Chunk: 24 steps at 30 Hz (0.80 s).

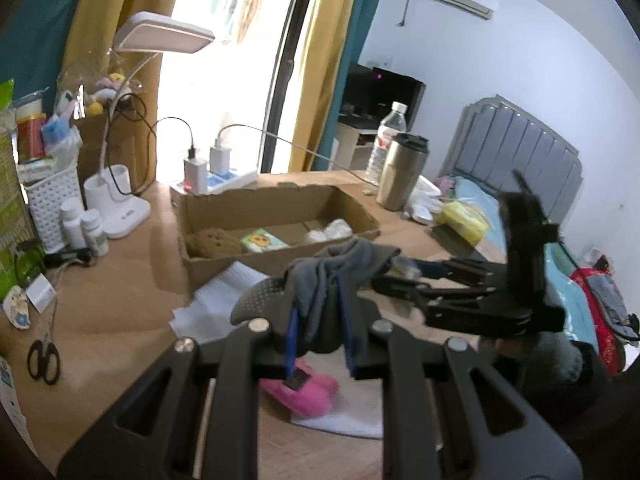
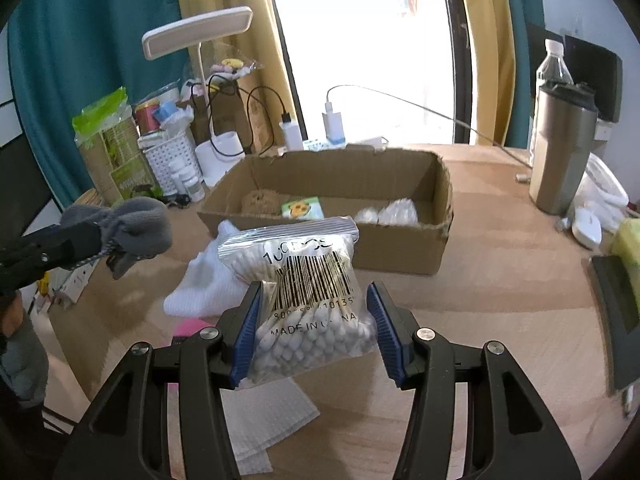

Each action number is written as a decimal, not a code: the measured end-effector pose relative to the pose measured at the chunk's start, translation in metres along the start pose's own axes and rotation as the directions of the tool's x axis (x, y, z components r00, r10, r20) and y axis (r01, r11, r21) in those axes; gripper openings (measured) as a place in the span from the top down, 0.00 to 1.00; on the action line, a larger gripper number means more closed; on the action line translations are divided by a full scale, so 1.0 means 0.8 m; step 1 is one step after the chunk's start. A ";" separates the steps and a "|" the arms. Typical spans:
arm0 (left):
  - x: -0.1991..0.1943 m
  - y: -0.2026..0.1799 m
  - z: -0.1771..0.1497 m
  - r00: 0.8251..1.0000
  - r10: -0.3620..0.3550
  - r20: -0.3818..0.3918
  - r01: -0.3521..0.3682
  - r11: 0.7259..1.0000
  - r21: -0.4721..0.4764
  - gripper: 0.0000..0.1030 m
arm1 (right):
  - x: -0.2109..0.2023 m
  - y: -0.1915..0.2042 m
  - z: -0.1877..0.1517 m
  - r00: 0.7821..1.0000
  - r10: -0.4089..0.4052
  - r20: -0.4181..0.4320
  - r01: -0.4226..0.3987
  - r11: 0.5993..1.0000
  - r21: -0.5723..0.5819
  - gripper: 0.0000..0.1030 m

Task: Organize soft objects
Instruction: 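Carry the gloves and swab bag into the cardboard box and release both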

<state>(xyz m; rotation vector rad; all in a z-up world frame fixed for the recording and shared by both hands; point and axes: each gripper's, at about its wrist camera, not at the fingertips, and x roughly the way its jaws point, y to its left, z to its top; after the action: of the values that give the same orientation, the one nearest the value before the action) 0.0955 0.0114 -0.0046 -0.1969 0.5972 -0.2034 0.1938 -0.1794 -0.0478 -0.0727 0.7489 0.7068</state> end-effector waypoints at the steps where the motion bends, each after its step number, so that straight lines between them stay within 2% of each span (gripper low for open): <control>1: 0.002 0.003 0.002 1.000 0.006 0.000 -0.006 1.000 -0.004 0.82 | 0.000 -0.002 0.003 1.000 -0.002 0.003 0.002 1.000 0.000 0.47; 9: 0.022 0.013 0.013 0.997 0.081 0.001 -0.081 0.997 0.007 0.82 | -0.003 -0.016 0.026 0.999 -0.014 0.030 0.013 1.000 0.003 0.47; 24: 0.071 0.025 0.026 0.989 0.144 -0.043 -0.144 0.989 0.017 0.82 | 0.009 -0.034 0.052 0.999 -0.010 0.053 0.010 1.000 -0.003 0.47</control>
<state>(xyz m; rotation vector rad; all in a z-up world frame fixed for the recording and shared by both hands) 0.1559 0.0191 -0.0225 -0.1352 0.6509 -0.0723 0.2391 -0.1836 -0.0264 -0.0604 0.6964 0.6984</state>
